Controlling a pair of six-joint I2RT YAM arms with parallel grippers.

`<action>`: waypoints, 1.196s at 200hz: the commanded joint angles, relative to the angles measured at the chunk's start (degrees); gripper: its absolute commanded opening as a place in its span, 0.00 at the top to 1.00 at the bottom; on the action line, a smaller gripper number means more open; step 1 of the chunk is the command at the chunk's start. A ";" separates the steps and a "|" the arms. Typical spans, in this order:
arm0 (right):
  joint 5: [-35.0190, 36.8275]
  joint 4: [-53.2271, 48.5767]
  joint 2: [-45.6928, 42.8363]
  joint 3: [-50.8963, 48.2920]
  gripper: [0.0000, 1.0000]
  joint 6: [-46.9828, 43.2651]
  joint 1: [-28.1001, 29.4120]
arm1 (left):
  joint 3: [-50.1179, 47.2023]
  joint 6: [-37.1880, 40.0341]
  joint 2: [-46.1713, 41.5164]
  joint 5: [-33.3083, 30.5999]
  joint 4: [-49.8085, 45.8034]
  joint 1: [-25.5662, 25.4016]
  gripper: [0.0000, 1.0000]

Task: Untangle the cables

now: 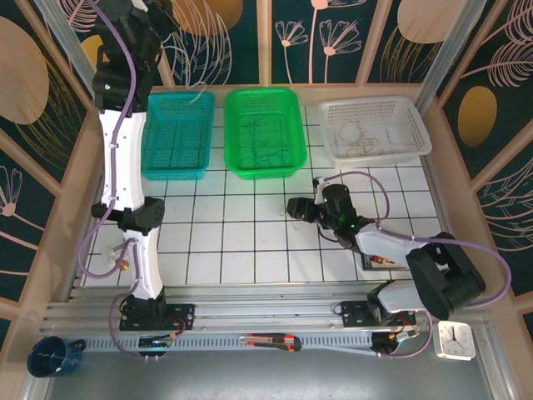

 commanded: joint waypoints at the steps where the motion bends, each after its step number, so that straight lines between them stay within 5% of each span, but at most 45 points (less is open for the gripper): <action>1: 0.99 -4.32 -2.44 2.06 0.33 -1.37 -0.24 | 1.29 3.04 2.10 -1.98 -0.52 1.17 1.00; 179: 3.96 -17.00 -16.73 2.62 0.32 -3.34 -0.59 | 1.24 4.44 17.59 -3.97 -6.22 8.05 1.00; 186: 3.98 -17.19 -16.82 2.65 0.32 -3.46 -0.51 | 1.23 4.33 17.88 -3.53 -6.44 8.07 0.89; 199: 3.98 -17.45 -16.97 2.64 0.32 -3.72 -0.53 | 1.23 3.73 18.03 -3.09 -6.75 8.10 0.36; 210: 3.91 -17.53 -17.01 2.71 0.32 -3.82 -0.55 | 1.27 2.99 17.64 -3.44 -7.11 8.08 0.09; 217: 3.89 -17.50 -17.02 2.71 0.32 -3.92 -0.51 | 1.26 2.83 17.18 -3.61 -7.22 8.06 0.01; 239: 3.89 -17.24 -16.72 2.56 0.32 -4.18 -0.52 | 1.28 2.61 15.39 -4.06 -8.07 8.07 0.01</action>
